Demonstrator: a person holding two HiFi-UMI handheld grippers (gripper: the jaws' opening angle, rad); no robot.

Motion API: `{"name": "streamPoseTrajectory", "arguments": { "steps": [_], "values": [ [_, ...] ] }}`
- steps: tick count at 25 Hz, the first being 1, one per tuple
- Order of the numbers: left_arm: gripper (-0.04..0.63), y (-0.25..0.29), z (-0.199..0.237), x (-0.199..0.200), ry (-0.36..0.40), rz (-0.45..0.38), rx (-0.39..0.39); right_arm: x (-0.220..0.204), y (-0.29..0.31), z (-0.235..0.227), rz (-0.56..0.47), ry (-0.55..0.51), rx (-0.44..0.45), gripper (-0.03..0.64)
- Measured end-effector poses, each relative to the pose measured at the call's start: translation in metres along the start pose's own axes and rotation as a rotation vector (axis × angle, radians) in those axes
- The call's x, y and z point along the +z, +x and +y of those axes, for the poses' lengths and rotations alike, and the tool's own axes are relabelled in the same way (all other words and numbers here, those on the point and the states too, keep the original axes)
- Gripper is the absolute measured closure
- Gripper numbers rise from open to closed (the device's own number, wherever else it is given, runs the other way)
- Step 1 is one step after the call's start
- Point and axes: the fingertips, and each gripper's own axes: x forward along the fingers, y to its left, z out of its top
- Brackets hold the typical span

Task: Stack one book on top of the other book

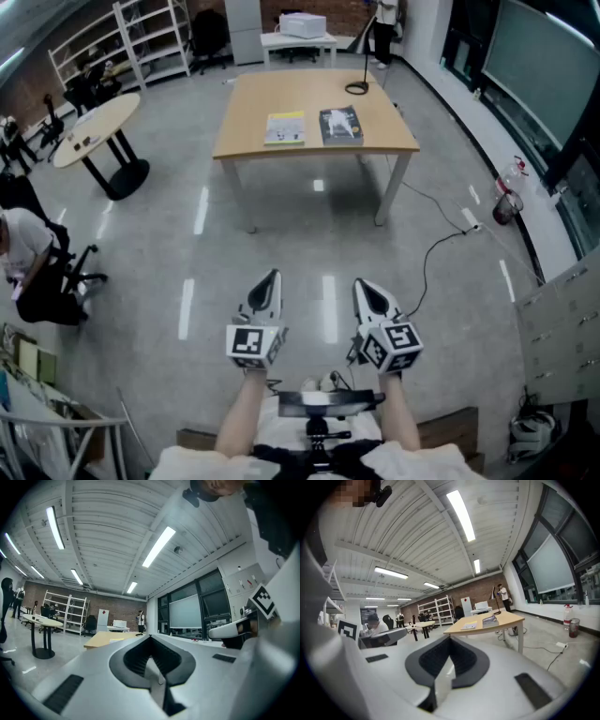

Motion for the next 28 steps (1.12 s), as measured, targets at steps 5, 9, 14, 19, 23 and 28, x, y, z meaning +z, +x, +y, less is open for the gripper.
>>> {"name": "streamPoseTrajectory", "arguments": {
  "steps": [5, 9, 14, 19, 23, 28],
  "values": [
    [0.586, 0.010, 0.003, 0.002, 0.003, 0.002, 0.005, 0.008, 0.002, -0.007, -0.005, 0.004, -0.014, 0.615],
    [0.586, 0.016, 0.003, 0.002, -0.009, 0.008, 0.009, 0.011, 0.004, -0.007, -0.024, 0.019, 0.014, 0.615],
    [0.586, 0.030, -0.003, -0.003, -0.039, 0.002, 0.017, 0.014, 0.007, -0.019, -0.035, 0.044, 0.041, 0.615],
    [0.586, 0.044, -0.006, -0.007, -0.040, 0.031, 0.039, 0.014, 0.015, -0.039, -0.025, 0.074, 0.052, 0.615],
    [0.586, 0.051, -0.003, -0.013, -0.040, 0.006, 0.064, 0.009, 0.027, -0.054, -0.007, 0.086, 0.094, 0.615],
    [0.586, 0.068, 0.029, -0.024, -0.076, 0.006, 0.143, 0.010, 0.066, -0.067, 0.016, 0.091, 0.145, 0.615]
  ]
}}
